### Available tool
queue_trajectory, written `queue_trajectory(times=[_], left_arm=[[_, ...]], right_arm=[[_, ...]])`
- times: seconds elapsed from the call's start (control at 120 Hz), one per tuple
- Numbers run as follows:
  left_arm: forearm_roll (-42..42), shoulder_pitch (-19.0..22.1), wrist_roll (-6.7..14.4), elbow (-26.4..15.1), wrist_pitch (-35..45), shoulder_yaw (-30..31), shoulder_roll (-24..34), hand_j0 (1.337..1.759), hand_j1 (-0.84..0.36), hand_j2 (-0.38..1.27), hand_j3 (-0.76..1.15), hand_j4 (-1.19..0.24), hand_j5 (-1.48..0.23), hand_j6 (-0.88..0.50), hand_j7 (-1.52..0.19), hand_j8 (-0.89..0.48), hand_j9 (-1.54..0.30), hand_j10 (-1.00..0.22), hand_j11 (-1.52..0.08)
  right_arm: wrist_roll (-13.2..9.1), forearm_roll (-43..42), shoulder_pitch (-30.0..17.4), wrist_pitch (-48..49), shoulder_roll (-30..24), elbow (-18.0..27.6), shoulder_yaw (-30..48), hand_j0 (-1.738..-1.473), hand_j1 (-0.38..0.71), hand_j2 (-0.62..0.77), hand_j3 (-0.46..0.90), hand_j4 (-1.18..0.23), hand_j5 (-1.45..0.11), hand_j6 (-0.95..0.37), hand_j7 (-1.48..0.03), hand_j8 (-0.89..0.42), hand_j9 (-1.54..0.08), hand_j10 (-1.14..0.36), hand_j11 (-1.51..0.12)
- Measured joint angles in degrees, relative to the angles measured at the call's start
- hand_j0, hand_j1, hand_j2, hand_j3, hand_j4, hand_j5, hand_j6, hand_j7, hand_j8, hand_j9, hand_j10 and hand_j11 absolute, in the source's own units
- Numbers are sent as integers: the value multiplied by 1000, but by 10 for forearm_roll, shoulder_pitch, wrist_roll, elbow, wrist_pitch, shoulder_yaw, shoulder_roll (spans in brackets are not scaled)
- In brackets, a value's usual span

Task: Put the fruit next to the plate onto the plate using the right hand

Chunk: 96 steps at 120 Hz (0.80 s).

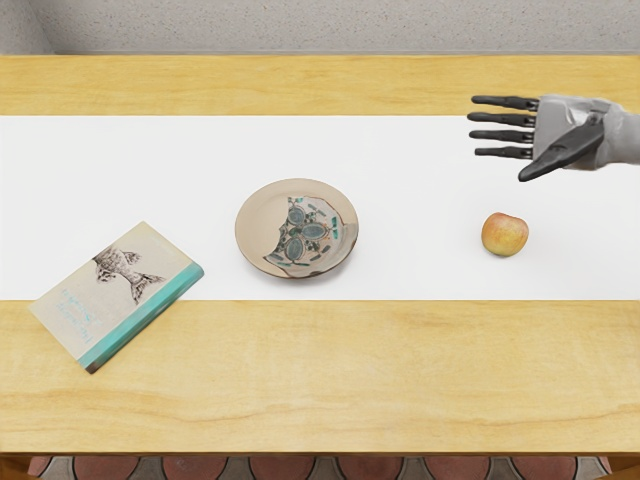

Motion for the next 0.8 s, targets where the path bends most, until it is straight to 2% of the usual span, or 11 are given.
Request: queue_trajectory(times=[0.217, 0.3, 0.35, 0.442, 0.508, 0.8], left_arm=[[0, 0, 0, 0, 0, 0, 0, 1658, 55, 49, 0, -245, -318, -245, -318, -245, -318, -245, -318], [0, 1, 0, 0, 0, 0, 0, 1658, 55, 49, 0, -245, -318, -245, -318, -245, -318, -245, -318], [0, 0, 0, 0, 0, 0, 0, 1658, 55, 49, 0, -245, -318, -245, -318, -245, -318, -245, -318], [0, 0, 0, 0, 0, 0, 0, 1658, 55, 49, 0, -245, -318, -245, -318, -245, -318, -245, -318], [0, 0, 0, 0, 0, 0, 0, 1658, 55, 49, 0, -245, -318, -245, -318, -245, -318, -245, -318], [0, 0, 0, 0, 0, 0, 0, 1658, 55, 49, 0, -245, -318, -245, -318, -245, -318, -245, -318]], right_arm=[[1, -47, 8, 0, 8, -7, 7, -1658, -310, -6, 0, -31, -42, -30, -43, -31, -42, -31, -42], [5, -136, 13, 0, 8, -12, 24, -1658, -310, -6, 0, -31, -42, -30, -43, -31, -42, -31, -42], [15, -211, 15, 0, 7, -10, 37, -1658, -310, -6, 0, -32, -42, -31, -43, -31, -42, -32, -43], [28, -342, 24, 0, 3, 31, 49, -1658, -310, -6, 0, -32, -43, -32, -43, -32, -43, -32, -43], [31, -406, 27, 0, -1, 68, 50, -1658, -310, -6, 0, -34, -43, -34, -43, -34, -43, -34, -43], [31, -523, 24, -26, -4, 163, 27, -1658, -299, -8, 0, -46, -56, -47, -56, -46, -56, -45, -56]])
